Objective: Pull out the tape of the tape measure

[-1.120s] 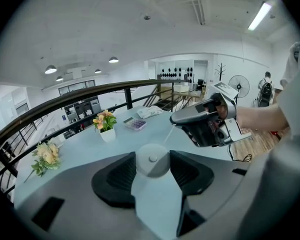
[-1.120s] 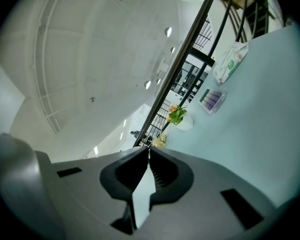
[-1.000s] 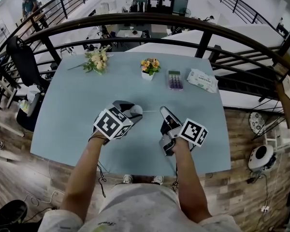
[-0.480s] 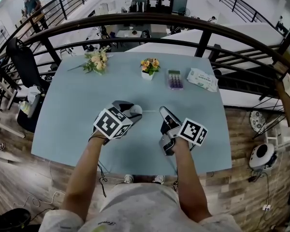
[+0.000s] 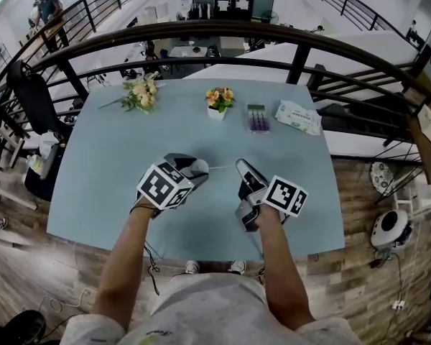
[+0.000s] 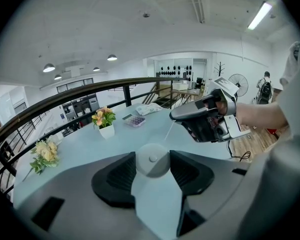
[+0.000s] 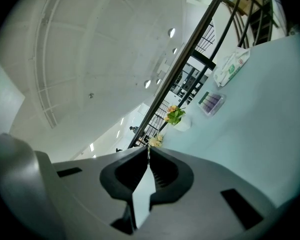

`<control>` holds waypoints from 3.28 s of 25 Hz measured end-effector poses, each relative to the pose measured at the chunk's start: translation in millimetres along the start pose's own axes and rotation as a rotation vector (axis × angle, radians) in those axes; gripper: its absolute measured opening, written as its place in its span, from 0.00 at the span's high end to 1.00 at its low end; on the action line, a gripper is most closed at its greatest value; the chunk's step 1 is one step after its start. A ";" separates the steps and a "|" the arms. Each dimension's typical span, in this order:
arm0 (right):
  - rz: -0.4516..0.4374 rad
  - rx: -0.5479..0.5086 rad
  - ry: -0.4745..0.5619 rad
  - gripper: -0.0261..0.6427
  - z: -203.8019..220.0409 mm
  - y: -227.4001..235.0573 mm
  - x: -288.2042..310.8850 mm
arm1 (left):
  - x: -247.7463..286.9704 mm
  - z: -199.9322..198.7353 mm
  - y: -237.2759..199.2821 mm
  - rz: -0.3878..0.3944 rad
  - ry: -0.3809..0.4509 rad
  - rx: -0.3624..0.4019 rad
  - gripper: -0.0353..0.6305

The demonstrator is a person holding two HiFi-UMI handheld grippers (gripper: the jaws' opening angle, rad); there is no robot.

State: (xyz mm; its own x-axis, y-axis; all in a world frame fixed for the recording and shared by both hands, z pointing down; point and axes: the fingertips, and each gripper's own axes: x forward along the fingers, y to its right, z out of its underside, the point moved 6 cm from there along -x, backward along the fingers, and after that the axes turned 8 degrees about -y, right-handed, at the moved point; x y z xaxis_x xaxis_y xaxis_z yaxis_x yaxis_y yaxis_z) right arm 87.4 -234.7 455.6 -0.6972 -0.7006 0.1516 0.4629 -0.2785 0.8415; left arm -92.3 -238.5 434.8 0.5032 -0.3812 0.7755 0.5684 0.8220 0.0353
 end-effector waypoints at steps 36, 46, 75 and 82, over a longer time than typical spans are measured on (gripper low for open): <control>0.032 0.004 0.074 0.93 -18.1 8.2 -20.3 | -9.1 9.7 -16.4 -0.044 -0.023 0.007 0.63; 0.038 -0.011 0.090 0.94 -17.9 11.2 -25.6 | -9.1 8.6 -16.2 -0.033 -0.025 0.014 0.63; 0.090 0.009 0.173 0.94 -35.7 27.5 -46.8 | -11.2 20.2 -30.8 -0.067 -0.046 -0.015 0.63; 0.109 0.016 0.165 0.94 -32.7 35.2 -47.7 | -3.6 21.1 -30.7 -0.074 -0.045 -0.015 0.63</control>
State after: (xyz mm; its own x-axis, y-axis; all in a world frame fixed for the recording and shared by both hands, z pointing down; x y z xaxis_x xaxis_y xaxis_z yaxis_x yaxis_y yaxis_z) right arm 154.8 -232.6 461.0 -0.5434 -0.8248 0.1564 0.5214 -0.1856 0.8329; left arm -125.2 -253.4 444.2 0.4302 -0.4211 0.7985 0.6127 0.7858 0.0844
